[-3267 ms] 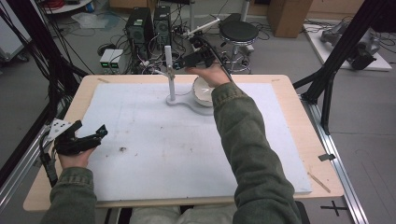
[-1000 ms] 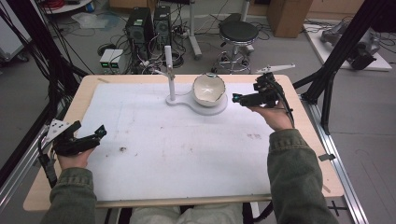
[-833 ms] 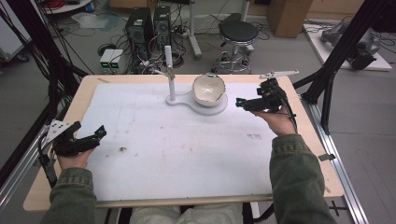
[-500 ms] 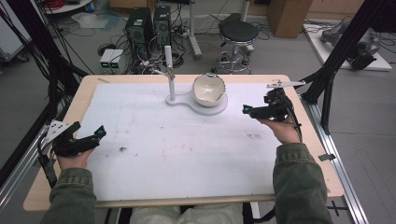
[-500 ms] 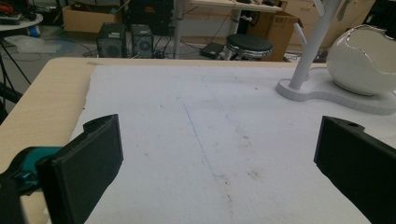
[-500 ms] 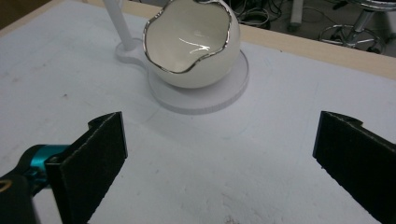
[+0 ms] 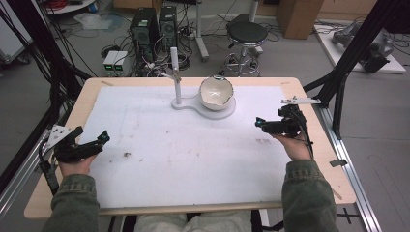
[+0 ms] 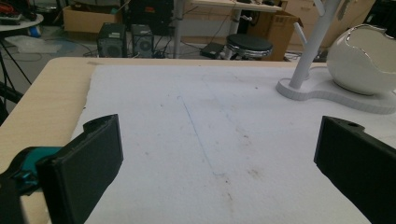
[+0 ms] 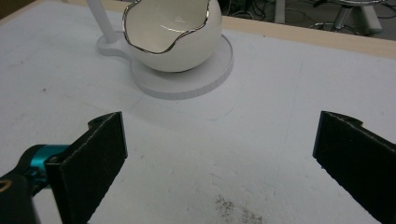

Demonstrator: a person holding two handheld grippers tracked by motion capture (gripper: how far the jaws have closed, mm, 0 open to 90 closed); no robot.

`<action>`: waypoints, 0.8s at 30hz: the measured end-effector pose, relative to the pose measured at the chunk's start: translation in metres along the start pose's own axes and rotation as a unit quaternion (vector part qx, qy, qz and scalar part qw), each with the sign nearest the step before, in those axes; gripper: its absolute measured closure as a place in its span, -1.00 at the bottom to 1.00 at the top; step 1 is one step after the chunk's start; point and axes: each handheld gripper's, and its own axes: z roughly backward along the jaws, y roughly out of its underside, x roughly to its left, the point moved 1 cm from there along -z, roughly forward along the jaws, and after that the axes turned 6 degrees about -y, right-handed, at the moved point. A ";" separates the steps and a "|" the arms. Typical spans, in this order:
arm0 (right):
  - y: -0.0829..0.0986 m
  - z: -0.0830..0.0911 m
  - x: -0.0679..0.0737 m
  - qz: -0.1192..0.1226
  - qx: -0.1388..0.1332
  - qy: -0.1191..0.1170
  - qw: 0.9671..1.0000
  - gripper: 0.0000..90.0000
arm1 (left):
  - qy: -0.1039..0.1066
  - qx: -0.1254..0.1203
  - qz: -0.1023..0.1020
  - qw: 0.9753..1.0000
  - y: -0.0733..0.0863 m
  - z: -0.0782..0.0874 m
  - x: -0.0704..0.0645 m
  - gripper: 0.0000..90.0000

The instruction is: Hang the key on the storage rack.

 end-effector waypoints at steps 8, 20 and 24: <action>0.021 0.004 -0.005 -0.022 -0.017 0.017 0.999 -0.96 | 0.001 0.002 0.000 1.000 0.000 0.000 0.000 -0.96; 0.057 -0.003 0.002 -0.006 -0.040 0.071 0.997 -0.96 | 0.002 0.005 0.004 1.000 0.001 0.001 0.001 -0.96; 0.068 -0.004 0.004 -0.003 -0.052 0.087 0.995 -0.96 | 0.003 0.007 0.002 1.000 0.002 0.001 0.000 -0.96</action>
